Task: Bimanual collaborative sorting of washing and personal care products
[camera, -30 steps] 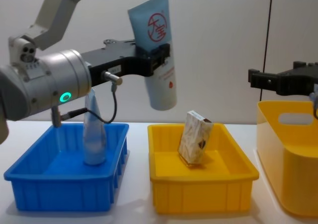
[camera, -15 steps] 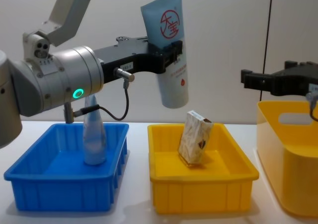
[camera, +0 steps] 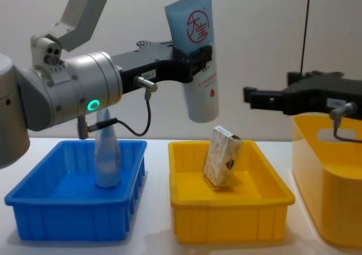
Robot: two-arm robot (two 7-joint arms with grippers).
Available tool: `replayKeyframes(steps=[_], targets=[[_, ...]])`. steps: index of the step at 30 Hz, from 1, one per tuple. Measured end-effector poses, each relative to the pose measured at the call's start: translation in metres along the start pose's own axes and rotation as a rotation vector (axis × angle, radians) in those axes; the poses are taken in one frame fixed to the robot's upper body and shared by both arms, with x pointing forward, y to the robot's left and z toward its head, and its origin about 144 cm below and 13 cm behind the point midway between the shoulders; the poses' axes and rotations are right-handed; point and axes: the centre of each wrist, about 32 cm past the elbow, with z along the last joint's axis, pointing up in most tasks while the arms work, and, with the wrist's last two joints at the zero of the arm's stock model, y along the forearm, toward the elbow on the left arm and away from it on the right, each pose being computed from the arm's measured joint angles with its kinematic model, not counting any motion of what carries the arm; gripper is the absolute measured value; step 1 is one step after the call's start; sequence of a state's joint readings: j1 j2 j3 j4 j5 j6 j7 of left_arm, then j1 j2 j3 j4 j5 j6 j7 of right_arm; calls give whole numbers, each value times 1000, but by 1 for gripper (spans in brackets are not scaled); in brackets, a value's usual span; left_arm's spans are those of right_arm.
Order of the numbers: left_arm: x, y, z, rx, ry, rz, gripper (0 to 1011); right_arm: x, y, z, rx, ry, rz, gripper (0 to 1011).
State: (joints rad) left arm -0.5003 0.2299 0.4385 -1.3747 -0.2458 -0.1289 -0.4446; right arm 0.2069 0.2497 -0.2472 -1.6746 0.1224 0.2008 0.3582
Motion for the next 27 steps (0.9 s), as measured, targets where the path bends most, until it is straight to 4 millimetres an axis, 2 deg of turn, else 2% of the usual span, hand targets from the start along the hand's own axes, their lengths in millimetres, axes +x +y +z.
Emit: replayKeyframes(steps=[11, 27], targets=[[0, -1, 0, -1, 0, -3, 262, 11, 23, 3, -28, -56, 143, 1004], [-1, -1, 0, -1, 0, -4, 262, 19, 58, 5, -61, -147, 234, 1003]])
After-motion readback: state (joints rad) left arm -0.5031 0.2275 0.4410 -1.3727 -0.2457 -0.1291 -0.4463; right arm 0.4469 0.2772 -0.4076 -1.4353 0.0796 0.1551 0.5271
